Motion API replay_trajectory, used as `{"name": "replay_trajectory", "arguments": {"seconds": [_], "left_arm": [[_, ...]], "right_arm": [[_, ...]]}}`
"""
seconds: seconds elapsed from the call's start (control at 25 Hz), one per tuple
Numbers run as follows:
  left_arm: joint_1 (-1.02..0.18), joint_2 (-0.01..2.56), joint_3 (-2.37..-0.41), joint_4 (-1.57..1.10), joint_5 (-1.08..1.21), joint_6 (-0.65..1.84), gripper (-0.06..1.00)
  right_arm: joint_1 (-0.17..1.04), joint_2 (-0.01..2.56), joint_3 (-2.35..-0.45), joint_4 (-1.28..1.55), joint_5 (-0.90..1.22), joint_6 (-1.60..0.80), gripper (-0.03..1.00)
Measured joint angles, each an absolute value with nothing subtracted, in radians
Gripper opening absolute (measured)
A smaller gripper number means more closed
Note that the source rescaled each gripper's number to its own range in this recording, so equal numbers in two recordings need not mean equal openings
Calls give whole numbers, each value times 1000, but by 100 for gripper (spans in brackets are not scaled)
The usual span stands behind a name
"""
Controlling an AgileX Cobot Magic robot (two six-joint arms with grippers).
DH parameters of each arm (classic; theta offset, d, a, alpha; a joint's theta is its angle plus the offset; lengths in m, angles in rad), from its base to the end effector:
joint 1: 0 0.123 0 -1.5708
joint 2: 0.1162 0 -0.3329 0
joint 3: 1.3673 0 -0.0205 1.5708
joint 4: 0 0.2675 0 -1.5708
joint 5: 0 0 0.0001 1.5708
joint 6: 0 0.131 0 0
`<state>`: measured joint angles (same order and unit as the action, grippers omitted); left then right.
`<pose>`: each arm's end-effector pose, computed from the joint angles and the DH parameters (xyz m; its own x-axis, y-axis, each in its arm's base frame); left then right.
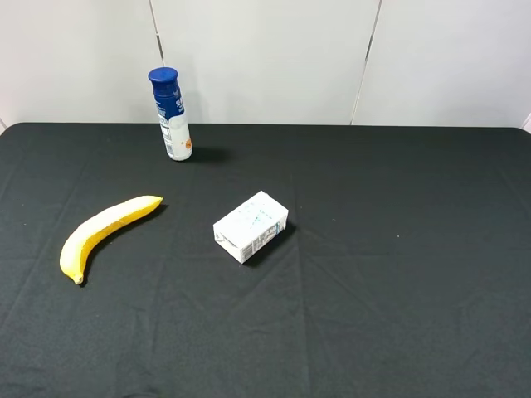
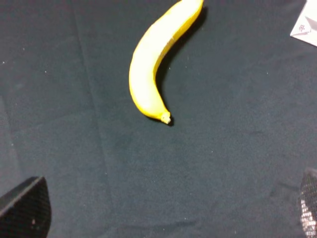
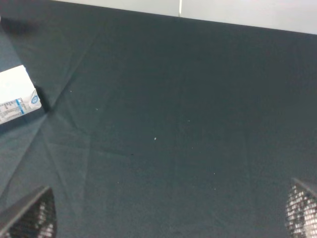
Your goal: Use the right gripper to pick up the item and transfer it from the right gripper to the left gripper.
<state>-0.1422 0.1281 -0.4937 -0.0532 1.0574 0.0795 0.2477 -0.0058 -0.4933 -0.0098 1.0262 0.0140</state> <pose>0.0152 -0.0083 0.2646 -0.5518 0.1328 -0.8234 0.2090 0.9777 0.0176 -0.0006 -0.0013 0.2689 -0.4149 -0.0957 -0.9048 -0.2341 0.9722 0.0045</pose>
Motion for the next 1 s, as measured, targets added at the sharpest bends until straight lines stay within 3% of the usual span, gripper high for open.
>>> {"name": "replay_trajectory", "arguments": {"seconds": [0.4, 0.84, 1.0], "left_arm": [[-142, 94, -494, -52, 1056, 77, 100], [-121, -5, -494, -52, 1059, 77, 100], [-85, -5, -494, -52, 1059, 77, 100]], "right_arm": [[233, -6, -493, -10, 1026, 14, 100], [-13, -6, -493, -9, 1026, 14, 100], [-44, -6, -493, -9, 1026, 14, 100]]}}
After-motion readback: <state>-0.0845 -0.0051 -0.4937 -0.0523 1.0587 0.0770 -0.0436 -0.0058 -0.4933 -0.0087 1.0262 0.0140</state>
